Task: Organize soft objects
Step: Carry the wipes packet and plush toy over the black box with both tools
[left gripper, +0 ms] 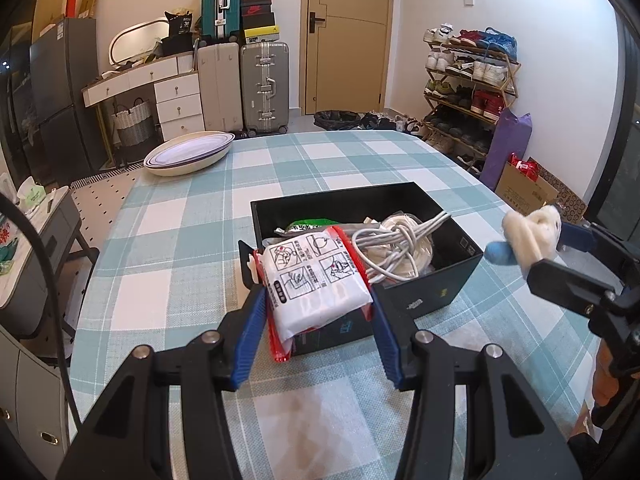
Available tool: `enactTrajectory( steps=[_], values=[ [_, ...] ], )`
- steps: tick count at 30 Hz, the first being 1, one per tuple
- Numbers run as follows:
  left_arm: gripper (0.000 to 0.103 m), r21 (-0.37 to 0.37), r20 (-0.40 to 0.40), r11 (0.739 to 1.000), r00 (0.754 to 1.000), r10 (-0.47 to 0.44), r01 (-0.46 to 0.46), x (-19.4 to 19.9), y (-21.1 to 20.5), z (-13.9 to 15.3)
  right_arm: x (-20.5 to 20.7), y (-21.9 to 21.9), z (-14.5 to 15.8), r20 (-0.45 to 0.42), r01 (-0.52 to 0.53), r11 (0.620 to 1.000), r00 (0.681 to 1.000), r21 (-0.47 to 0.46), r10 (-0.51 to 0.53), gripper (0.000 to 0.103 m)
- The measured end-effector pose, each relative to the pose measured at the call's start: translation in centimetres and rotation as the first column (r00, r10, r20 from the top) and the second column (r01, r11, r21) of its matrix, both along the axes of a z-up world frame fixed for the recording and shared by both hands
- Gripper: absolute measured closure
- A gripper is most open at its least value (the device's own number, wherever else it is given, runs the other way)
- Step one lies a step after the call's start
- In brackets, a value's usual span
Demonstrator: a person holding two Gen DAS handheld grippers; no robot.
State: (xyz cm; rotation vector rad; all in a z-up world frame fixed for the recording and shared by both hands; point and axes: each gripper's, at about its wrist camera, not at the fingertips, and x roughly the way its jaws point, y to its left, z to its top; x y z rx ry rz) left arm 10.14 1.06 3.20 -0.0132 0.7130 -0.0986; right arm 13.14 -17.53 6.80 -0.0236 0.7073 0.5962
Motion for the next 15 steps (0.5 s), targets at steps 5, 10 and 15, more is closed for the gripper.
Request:
enactTrajectory(
  steps=[5,10,15],
  values=[
    [0.053,0.013,-0.006,1.000,1.000,-0.004,0.004,1.0,-0.1,-0.3,1.4,0.7,0.2,0.002,0.010,1.000,1.000,-0.009,-0.010,0.009],
    [0.053,0.021,-0.010,1.000,1.000,-0.011,0.011,1.8,-0.3,-0.5,2.6,1.3,-0.1,-0.003,0.010,1.000,1.000,-0.014,-0.010,0.009],
    [0.053,0.031,-0.005,0.999,1.000,-0.023,0.023,2.6,-0.6,-0.6,4.0,2.0,-0.6,-0.012,0.014,1.000,1.000,-0.025,-0.014,0.009]
  ],
)
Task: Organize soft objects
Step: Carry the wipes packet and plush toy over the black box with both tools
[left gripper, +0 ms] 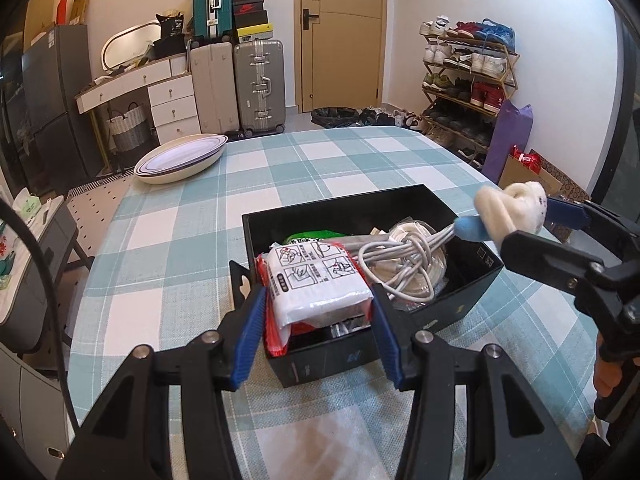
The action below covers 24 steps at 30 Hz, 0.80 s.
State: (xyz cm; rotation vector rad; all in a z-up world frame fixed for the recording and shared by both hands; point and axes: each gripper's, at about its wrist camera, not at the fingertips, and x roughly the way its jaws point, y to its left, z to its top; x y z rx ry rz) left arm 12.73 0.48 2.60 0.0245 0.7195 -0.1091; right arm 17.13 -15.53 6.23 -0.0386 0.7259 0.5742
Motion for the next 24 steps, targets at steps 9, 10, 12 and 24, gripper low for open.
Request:
enactTrajectory(
  steps=[9,10,12,24],
  values=[
    [0.053,-0.013,-0.017,0.999,0.999,-0.030,0.029,1.1,-0.2,-0.7,3.1,1.8,-0.9,-0.014,0.025,1.000,1.000,-0.014,-0.025,0.009],
    [0.053,-0.013,-0.018,0.999,0.999,-0.031,0.031,1.2,-0.2,-0.7,3.4,2.0,-1.1,-0.017,0.028,0.999,0.999,-0.017,-0.028,0.009],
    [0.053,-0.016,-0.020,0.999,0.999,-0.034,0.034,1.5,-0.2,-0.8,4.0,2.5,-1.3,-0.021,0.031,0.999,0.999,-0.017,-0.032,0.009],
    [0.053,-0.009,-0.014,0.998,0.998,-0.056,0.056,1.8,-0.2,-1.0,6.8,4.2,-2.3,-0.035,0.047,0.999,0.998,-0.012,-0.047,0.009]
  ],
)
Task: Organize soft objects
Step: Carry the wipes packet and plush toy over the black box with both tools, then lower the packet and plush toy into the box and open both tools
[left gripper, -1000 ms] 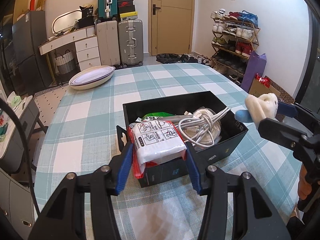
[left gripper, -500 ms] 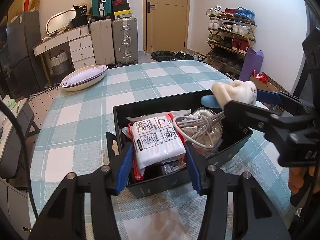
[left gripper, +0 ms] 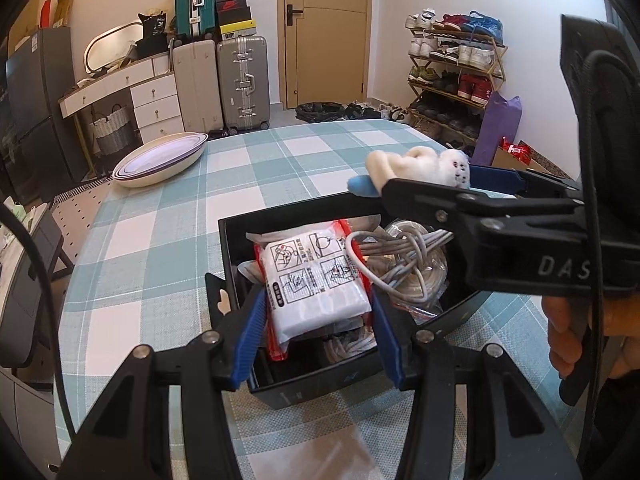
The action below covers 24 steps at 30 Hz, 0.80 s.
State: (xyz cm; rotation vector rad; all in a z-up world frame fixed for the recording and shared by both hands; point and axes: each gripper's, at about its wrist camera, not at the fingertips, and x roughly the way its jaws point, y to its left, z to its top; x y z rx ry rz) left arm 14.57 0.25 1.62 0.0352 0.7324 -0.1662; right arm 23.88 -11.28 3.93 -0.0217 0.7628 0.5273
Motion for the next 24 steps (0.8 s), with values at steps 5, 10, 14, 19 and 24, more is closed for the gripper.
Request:
enactTrajectory(
  steps=[5,10,14,19,24],
  values=[
    [0.052,-0.003,-0.002,1.000,1.000,0.000,0.000,-0.1,0.0,-0.1,0.6,0.8,-0.4,-0.010,-0.008,1.000,1.000,-0.002,0.008,0.009],
    [0.043,-0.024,-0.002,1.000,1.000,-0.011,0.011,-0.4,0.2,0.2,0.4,1.1,-0.6,-0.016,-0.045,0.999,0.999,0.005,0.045,0.005],
    [0.036,-0.021,0.004,1.000,1.000,-0.020,0.020,-0.9,0.1,0.6,-0.4,0.2,-0.1,-0.002,-0.051,0.999,0.999,0.009,0.051,0.003],
    [0.010,-0.014,0.049,1.000,0.999,0.011,-0.011,-2.1,0.3,1.4,-1.6,-1.6,0.5,0.012,-0.051,0.998,0.999,0.027,0.051,0.001],
    [0.003,-0.035,0.074,0.999,0.996,0.044,-0.041,-3.1,1.2,1.8,-3.3,-3.1,1.0,0.031,-0.055,0.997,0.998,0.050,0.054,0.001]
  ],
)
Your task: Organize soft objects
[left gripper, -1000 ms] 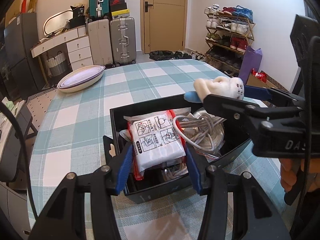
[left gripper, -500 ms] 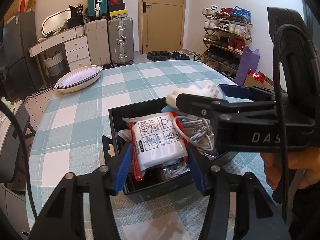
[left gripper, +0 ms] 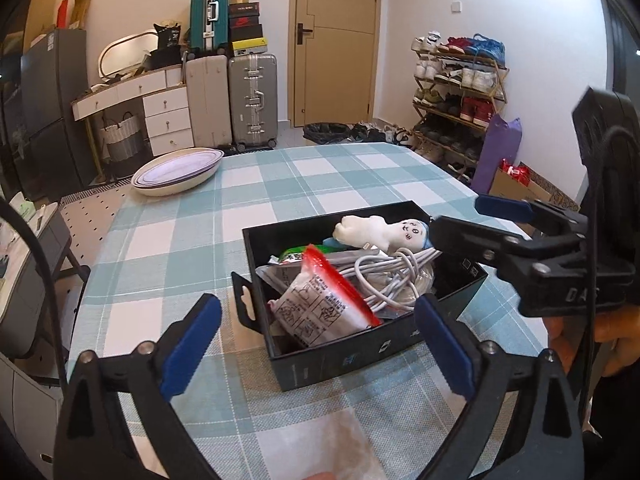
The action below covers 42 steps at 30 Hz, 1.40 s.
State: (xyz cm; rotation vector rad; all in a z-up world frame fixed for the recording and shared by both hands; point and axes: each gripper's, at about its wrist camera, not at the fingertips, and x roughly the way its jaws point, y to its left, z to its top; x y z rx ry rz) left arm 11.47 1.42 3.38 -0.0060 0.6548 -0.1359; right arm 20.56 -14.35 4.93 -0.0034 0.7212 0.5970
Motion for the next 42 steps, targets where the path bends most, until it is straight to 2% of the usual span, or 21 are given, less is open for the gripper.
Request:
enactTrajectory(
  steps=[3,8,18,28,35,42],
  values=[
    [0.000,-0.003,0.019,1.000,0.999,0.026,-0.025,-0.6,0.4,0.0,-1.2,-0.7,0.3,0.019,-0.007,1.000,1.000,0.017,0.006,0.001],
    [0.000,-0.022,0.050,0.998,0.997,0.060,-0.059,-1.4,0.9,-0.2,-3.4,-1.3,0.6,0.064,-0.034,0.999,0.997,0.029,0.032,0.001],
    [0.000,-0.017,0.136,0.994,0.984,0.113,-0.112,-2.7,1.0,-0.5,-6.9,-1.3,0.0,0.156,-0.078,0.997,0.985,0.001,0.077,0.001],
    [0.000,-0.004,0.178,0.993,0.977,0.119,-0.120,-4.0,0.4,-1.3,-8.4,-2.1,-1.2,0.193,-0.071,0.997,0.979,-0.012,0.072,0.001],
    [0.000,-0.039,0.191,0.987,0.968,0.162,-0.158,-4.6,1.1,-2.2,-8.7,-2.4,-1.4,0.212,-0.071,0.997,0.975,-0.018,0.073,0.001],
    [0.000,-0.048,0.202,0.987,0.966,0.163,-0.156,-4.8,1.2,-2.2,-9.1,-2.4,-1.3,0.228,-0.075,0.997,0.971,-0.015,0.077,0.001]
  ],
)
